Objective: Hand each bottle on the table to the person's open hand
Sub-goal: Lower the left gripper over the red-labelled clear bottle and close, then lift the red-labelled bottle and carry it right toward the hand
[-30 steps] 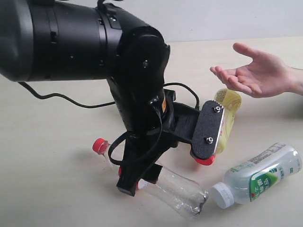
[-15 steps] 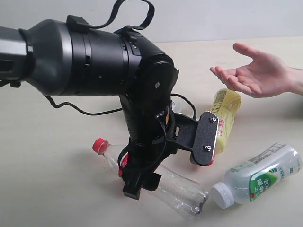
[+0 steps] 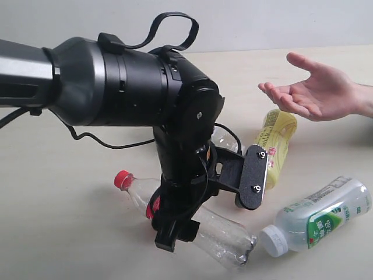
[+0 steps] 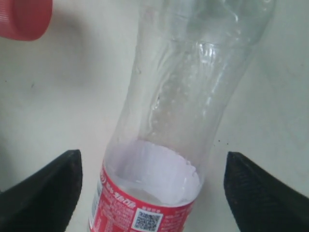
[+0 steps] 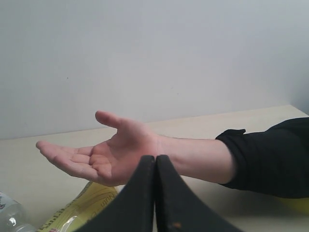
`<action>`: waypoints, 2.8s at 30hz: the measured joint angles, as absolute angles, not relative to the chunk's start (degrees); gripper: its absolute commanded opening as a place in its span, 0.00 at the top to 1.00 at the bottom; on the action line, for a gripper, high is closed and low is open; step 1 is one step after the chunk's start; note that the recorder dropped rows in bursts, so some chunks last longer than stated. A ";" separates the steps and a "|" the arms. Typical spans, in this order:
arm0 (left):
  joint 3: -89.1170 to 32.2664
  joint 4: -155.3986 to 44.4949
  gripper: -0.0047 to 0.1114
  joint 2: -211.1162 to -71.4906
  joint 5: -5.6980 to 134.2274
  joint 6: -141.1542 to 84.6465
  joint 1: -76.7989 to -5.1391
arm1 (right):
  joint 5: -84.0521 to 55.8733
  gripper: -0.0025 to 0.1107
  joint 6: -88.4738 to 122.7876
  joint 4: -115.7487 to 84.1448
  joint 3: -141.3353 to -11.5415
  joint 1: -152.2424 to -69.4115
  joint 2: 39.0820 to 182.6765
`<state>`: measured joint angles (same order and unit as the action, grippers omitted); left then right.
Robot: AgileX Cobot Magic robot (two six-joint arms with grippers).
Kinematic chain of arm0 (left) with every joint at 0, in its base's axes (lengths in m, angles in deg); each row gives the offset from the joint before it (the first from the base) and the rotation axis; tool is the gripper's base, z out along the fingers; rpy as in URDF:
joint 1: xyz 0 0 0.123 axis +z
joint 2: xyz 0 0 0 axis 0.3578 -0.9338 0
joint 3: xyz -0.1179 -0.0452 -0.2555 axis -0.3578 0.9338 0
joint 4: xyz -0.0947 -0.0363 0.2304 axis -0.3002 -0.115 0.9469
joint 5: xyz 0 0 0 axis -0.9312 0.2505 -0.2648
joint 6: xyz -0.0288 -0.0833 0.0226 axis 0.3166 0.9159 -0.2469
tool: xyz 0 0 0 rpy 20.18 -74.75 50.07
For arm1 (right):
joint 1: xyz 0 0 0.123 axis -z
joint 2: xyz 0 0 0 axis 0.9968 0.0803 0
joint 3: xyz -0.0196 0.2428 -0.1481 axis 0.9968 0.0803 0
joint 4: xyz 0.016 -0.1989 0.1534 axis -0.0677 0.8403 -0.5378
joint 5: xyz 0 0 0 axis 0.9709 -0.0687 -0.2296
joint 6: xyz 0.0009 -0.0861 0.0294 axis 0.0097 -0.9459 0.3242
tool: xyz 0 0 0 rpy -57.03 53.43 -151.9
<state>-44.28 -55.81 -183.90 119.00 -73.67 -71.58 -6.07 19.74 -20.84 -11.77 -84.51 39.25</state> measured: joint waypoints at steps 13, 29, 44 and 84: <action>-44.28 -55.81 0.29 -186.97 117.69 -73.55 -71.58 | -6.07 0.98 19.74 -20.84 -11.77 -84.51 39.25; -44.28 -55.81 0.40 -190.28 114.70 -75.45 -71.58 | -6.07 0.98 19.74 -20.84 -11.77 -84.51 39.25; -44.28 -55.45 0.96 -190.28 114.70 -75.57 -71.58 | -6.07 0.98 19.74 -20.84 -11.77 -84.51 39.25; -64.71 -51.33 0.96 -180.07 118.04 -17.76 -71.58 | -6.07 0.98 19.74 -20.84 -11.77 -84.51 39.25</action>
<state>-64.71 -51.33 -180.07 118.04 -17.76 -71.58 -6.07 19.74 -20.84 -11.77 -84.51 39.25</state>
